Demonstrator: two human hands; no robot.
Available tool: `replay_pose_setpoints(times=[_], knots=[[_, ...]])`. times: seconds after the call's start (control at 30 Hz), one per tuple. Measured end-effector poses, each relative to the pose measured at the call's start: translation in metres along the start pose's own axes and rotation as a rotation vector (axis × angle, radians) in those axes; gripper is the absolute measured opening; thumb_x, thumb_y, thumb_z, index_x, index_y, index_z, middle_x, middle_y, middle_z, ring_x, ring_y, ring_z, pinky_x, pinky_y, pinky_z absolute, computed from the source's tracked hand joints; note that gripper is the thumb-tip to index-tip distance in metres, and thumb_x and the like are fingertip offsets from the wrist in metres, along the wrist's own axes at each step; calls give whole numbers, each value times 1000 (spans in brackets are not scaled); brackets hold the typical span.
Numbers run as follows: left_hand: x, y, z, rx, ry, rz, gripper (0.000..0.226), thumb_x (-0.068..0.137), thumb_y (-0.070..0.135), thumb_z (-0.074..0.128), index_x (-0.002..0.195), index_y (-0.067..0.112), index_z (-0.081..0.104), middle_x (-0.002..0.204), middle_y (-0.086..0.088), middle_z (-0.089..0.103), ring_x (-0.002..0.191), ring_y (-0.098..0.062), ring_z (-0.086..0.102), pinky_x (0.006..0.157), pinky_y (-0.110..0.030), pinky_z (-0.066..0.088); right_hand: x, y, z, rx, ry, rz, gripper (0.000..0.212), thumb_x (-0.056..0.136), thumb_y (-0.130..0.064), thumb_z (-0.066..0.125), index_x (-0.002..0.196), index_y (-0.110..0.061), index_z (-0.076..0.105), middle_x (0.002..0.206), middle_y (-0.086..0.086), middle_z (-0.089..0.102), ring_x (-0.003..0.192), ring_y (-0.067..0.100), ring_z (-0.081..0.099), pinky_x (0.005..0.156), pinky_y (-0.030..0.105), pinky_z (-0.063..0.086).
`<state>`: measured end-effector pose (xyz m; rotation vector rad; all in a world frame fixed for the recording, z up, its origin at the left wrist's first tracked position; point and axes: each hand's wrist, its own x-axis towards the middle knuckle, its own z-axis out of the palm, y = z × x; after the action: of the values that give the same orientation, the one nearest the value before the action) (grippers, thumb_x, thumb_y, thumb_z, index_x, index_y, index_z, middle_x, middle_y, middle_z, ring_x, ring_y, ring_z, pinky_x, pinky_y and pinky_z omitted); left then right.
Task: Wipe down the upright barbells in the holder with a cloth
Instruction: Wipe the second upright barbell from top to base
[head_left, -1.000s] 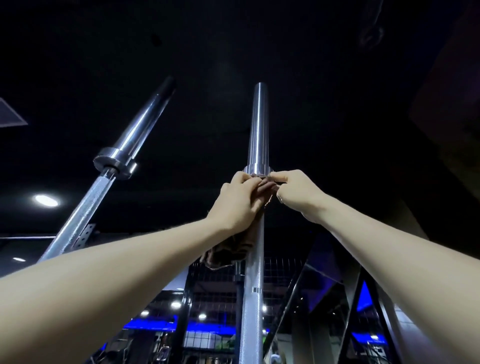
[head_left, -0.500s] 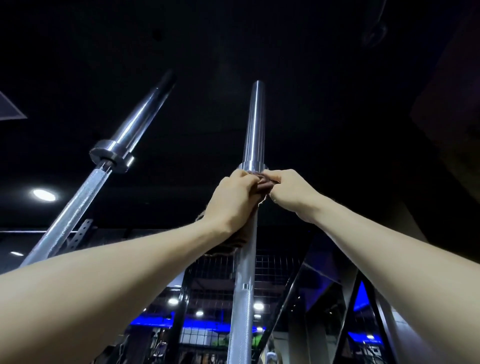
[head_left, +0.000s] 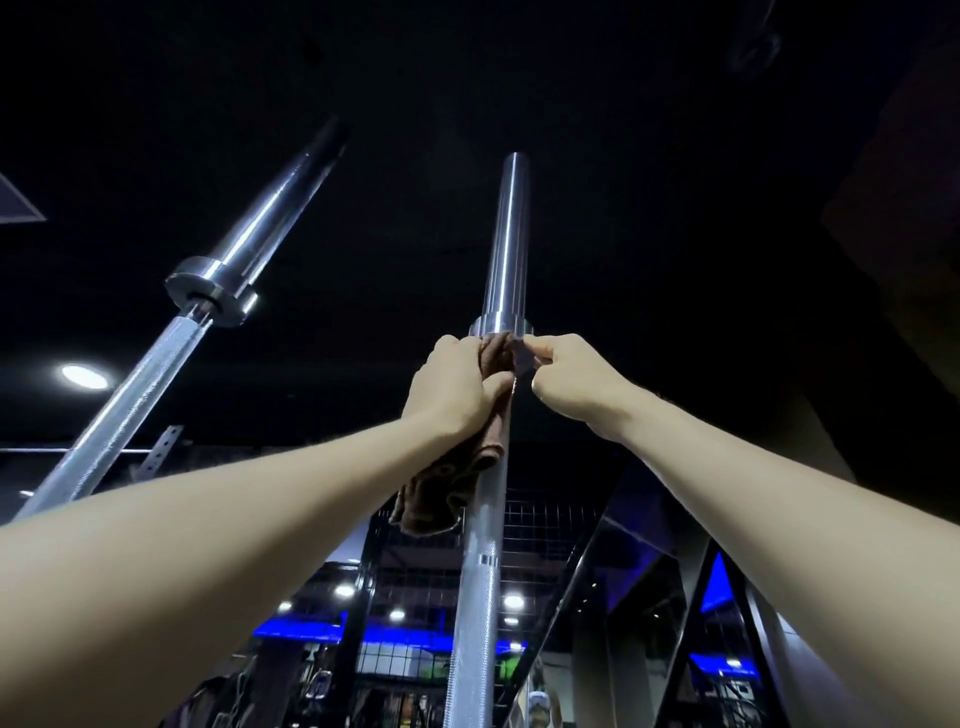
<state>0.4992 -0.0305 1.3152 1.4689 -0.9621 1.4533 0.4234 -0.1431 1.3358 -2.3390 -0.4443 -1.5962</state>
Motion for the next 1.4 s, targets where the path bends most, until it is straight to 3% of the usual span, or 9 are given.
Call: replay_pose_setpoints(times=[0.2, 0.3, 0.4, 0.6, 0.77, 1.07, 1.2, 1.3, 1.4], knots=[[4, -10, 2, -231, -33, -405, 22, 93, 27, 56, 103, 9, 64, 82, 1, 59, 66, -10, 52, 53, -21, 35, -3, 5, 2, -15, -6, 8, 66, 81, 10, 36, 144, -10, 41, 149, 4, 40, 141, 19, 32, 113, 31, 26], [-10, -1, 5, -121, 130, 45, 9, 91, 30, 58, 94, 21, 61, 92, 4, 54, 83, -14, 55, 68, -23, 38, -2, 9, 3, 6, 26, -17, 59, 77, 10, 35, 131, -8, 54, 136, 7, 54, 131, 23, 45, 107, 32, 36], [-10, 0, 8, 61, 163, 379, 31, 90, 43, 56, 109, 19, 65, 103, 1, 55, 89, -18, 56, 75, -29, 45, -4, 12, 3, 14, 52, -56, 55, 74, 9, 34, 115, -13, 63, 114, 11, 66, 114, 26, 57, 97, 37, 46], [8, -12, 12, -135, 191, -282, 8, 91, 20, 57, 90, 14, 52, 97, -6, 60, 81, -21, 54, 68, -28, 34, -6, 5, 2, -25, -5, -54, 59, 75, 12, 34, 122, -12, 62, 121, 4, 63, 115, 14, 52, 90, 23, 39], [-2, -2, 13, 38, 190, 306, 29, 90, 42, 59, 107, 20, 63, 99, 1, 52, 82, -16, 53, 68, -27, 41, -6, 6, 1, -45, 23, -43, 47, 76, 9, 34, 111, -2, 62, 89, 4, 61, 74, 14, 53, 61, 21, 41], [5, -26, 19, -91, 258, -257, 11, 87, 14, 59, 82, 11, 49, 85, -6, 55, 77, -23, 49, 65, -29, 31, -18, 7, 4, -10, -23, -65, 65, 80, 15, 32, 134, -14, 53, 137, 7, 53, 133, 20, 41, 97, 21, 28], [1, -34, 8, -168, 223, -228, 6, 85, 12, 61, 84, 10, 56, 82, -4, 58, 76, -20, 52, 59, -25, 32, -17, 8, 7, -14, -21, -63, 62, 81, 13, 35, 132, -17, 56, 125, -3, 60, 125, 15, 46, 101, 22, 26], [1, -38, -10, -215, 245, -216, 4, 86, 14, 63, 86, 13, 59, 83, -2, 61, 79, -18, 55, 65, -24, 34, -11, 9, 9, 0, -6, -65, 55, 81, 9, 39, 113, -26, 67, 71, -23, 54, 83, 2, 49, 102, 27, 39], [1, -39, -27, -289, 216, -198, 6, 86, 15, 64, 91, 13, 63, 88, -4, 66, 81, -18, 59, 70, -26, 42, -9, 3, 12, -1, 28, -49, 33, 85, 1, 47, 100, -22, 65, 98, -9, 64, 105, 14, 55, 88, 23, 40]])
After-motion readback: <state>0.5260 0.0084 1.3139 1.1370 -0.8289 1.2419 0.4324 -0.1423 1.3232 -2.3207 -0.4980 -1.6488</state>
